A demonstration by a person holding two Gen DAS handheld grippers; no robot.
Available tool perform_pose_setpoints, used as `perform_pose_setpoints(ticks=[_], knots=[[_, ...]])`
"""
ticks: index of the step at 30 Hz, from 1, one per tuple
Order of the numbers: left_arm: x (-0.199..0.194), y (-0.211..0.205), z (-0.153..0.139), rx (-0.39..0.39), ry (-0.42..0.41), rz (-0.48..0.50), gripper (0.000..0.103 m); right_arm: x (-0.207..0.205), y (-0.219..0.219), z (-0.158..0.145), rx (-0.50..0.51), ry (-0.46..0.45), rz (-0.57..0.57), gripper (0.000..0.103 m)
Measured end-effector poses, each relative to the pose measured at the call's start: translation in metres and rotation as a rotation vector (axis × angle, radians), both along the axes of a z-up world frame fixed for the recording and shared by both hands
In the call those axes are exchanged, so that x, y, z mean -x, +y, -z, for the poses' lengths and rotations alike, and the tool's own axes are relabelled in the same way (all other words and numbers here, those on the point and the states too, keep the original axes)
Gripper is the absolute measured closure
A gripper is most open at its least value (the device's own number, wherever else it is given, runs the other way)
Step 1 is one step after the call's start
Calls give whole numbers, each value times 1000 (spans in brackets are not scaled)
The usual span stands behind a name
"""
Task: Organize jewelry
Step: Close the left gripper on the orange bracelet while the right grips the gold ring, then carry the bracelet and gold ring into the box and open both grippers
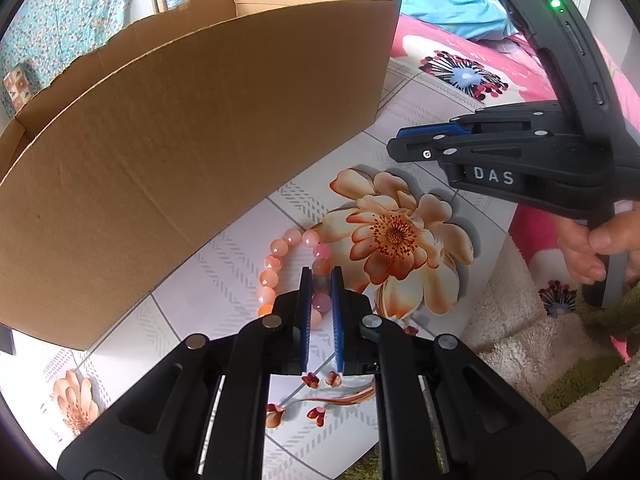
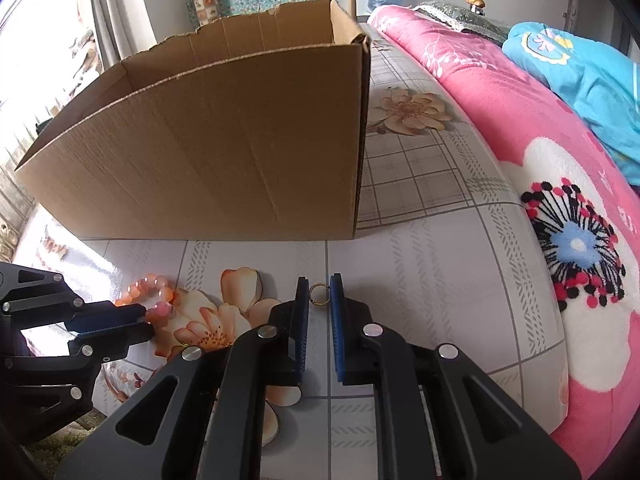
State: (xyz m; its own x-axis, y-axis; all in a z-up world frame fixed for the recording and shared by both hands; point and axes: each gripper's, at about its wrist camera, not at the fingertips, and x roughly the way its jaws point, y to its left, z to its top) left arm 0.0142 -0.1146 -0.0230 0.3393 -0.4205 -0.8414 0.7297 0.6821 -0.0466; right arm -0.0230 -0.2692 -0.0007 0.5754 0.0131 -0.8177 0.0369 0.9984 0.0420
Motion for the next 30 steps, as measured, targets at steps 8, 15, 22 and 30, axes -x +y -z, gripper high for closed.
perform_pose_setpoints(ticks=[8, 15, 22, 30], knots=[[-2, 12, -13, 61, 4, -14, 95, 17, -1, -20, -41, -53, 19, 92], [-12, 35, -49, 224, 42, -36, 95, 34, 3, -54, -60, -144, 20, 92], [-13, 45, -97, 393, 64, 18, 95, 39, 1, -102, -87, -284, 20, 92], [-43, 62, -157, 498, 13, 5, 95, 4, -6, -146, -158, -368, -68, 92]])
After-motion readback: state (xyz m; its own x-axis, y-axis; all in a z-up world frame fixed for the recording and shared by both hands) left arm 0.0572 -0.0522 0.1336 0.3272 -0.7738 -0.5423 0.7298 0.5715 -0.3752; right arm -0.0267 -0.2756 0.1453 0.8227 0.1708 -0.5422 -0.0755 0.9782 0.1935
